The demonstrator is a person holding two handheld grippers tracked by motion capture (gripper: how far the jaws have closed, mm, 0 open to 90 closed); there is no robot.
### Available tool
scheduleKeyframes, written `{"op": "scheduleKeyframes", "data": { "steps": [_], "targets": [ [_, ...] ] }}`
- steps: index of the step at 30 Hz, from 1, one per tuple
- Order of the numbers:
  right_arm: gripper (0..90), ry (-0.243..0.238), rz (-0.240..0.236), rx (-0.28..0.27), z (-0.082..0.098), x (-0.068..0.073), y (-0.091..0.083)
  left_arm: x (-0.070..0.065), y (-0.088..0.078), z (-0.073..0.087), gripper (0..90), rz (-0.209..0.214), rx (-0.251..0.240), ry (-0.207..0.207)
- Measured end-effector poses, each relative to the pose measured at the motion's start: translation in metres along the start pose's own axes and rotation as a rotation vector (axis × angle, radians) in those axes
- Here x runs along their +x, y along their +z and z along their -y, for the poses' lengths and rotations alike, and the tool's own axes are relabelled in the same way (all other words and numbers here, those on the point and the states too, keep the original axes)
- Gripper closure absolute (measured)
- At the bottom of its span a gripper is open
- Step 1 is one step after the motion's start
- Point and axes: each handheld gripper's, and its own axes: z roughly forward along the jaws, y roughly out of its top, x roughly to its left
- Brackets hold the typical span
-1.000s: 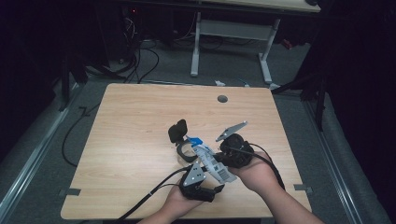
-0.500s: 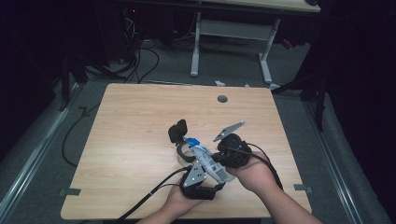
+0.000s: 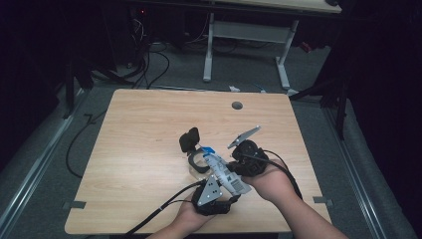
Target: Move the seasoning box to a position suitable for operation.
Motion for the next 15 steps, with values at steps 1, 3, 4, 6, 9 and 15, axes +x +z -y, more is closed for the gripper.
{"op": "scheduleKeyframes", "data": {
  "steps": [1, 3, 4, 6, 9, 15],
  "targets": [
    [89.7, 0.002, -0.001, 0.003, 0.000, 0.000, 0.000, 0.000, 0.000, 0.000, 43.0, -0.003, 0.000, -0.001],
    [89.7, 0.005, -0.006, 0.010, -0.002, -0.002, 0.001, 0.000, -0.001, 0.000, 43.5, -0.006, 0.001, -0.001],
    [89.6, 0.007, -0.007, 0.016, -0.003, -0.002, 0.001, 0.000, -0.001, 0.000, 43.8, -0.008, 0.001, 0.000],
    [89.5, 0.004, -0.004, 0.029, -0.005, -0.002, 0.002, 0.000, -0.002, -0.001, 44.0, -0.006, 0.002, -0.001],
    [89.5, 0.009, -0.005, 0.035, -0.007, -0.002, 0.001, 0.000, -0.002, -0.001, 44.2, -0.012, -0.002, 0.000],
    [89.2, 0.023, -0.002, 0.055, -0.013, -0.001, 0.002, 0.001, -0.003, -0.001, 44.5, -0.025, 0.000, 0.003]
  ]
}}
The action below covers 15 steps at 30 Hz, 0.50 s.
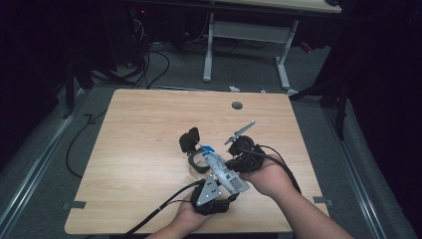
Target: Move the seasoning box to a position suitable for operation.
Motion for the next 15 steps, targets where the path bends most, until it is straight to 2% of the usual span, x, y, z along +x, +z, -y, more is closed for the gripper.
{"op": "scheduleKeyframes", "data": {
  "steps": [8, 13, 15],
  "targets": [
    [87.5, 0.030, 0.002, 0.014, -0.0019, 0.0011, 0.0044, -0.0005, -0.0004, 0.0032, 44.8, -0.014, 0.017, 0.015],
    [86.0, 0.025, 0.006, 0.021, -0.0029, 0.0007, 0.0046, -0.0010, 0.0000, 0.0032, 44.9, -0.017, 0.014, 0.016],
    [88.1, 0.023, 0.002, 0.022, -0.0035, 0.0005, 0.0044, -0.0010, -0.0003, 0.0027, 44.9, -0.017, 0.012, 0.017]
  ]
}}
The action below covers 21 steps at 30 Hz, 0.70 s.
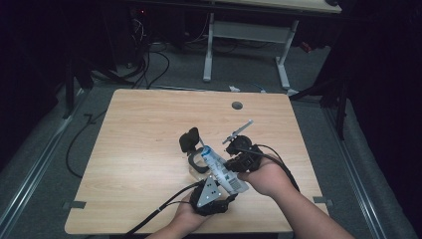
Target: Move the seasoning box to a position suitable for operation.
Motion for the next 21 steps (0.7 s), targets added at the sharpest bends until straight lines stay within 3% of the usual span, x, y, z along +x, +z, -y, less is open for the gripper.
{"op": "scheduleKeyframes", "data": {
  "steps": [7, 21],
  "targets": [
    [90.0, -0.034, 0.000, 0.012, -0.003, 0.001, -0.002, 0.001, -0.002, -0.001, 44.7, 0.001, -0.010, -0.008],
    [90.0, -0.053, -0.013, 0.029, -0.011, 0.000, -0.003, 0.003, -0.003, -0.003, 44.0, 0.000, -0.019, -0.022]
  ]
}}
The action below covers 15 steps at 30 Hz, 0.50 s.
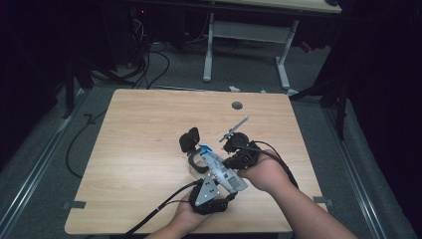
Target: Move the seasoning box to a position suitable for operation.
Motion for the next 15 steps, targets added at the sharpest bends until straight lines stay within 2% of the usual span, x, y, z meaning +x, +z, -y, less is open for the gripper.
{"op": "scheduleKeyframes", "data": {
  "steps": [15],
  "targets": [
    [90.0, -0.012, -0.007, 0.010, -0.0094, 0.0005, 0.0031, 0.0041, -0.0024, 0.0010, 41.3, -0.001, -0.002, -0.017]
  ]
}}
